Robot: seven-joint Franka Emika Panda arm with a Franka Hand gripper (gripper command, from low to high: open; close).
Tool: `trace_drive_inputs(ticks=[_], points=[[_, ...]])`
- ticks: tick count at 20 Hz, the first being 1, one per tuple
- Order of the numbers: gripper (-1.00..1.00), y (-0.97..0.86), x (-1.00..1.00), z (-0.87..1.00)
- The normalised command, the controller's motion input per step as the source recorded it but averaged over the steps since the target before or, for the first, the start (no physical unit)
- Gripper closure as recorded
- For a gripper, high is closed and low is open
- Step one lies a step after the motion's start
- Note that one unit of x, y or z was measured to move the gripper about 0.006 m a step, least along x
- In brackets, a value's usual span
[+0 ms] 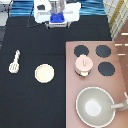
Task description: Take the lid off the pot, put the pot on the plate, and use the tool to push the pot to the front of the table.
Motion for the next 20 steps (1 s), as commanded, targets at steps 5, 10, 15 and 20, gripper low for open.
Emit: trace_drive_inputs(ticks=[5,10,15,20], points=[[-1.0,0.47,1.0,0.7],[-1.0,0.63,0.94,0.38],[-1.0,0.82,0.73,-0.05],[-1.0,0.94,0.45,-0.64]])
